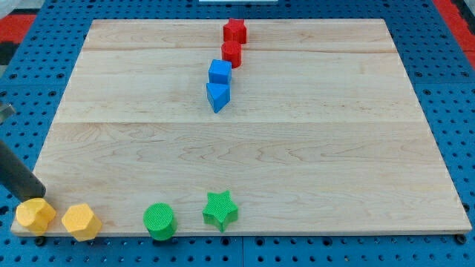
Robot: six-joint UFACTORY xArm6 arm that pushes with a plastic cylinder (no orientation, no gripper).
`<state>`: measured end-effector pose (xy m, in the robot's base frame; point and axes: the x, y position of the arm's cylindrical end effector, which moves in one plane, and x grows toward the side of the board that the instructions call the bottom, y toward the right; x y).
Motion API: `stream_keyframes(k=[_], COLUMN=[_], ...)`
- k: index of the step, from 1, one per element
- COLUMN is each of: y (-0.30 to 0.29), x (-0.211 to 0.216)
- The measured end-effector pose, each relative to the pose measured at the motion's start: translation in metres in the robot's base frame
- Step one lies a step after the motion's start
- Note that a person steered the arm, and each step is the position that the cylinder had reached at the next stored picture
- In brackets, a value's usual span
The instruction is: Slightly move the green star to the down
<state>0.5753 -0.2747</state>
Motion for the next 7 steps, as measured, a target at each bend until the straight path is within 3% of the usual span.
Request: stream_keyframes(k=[2, 4, 7], y=[-0.023, 0.018, 0.031], x=[-0.018, -0.100, -0.097])
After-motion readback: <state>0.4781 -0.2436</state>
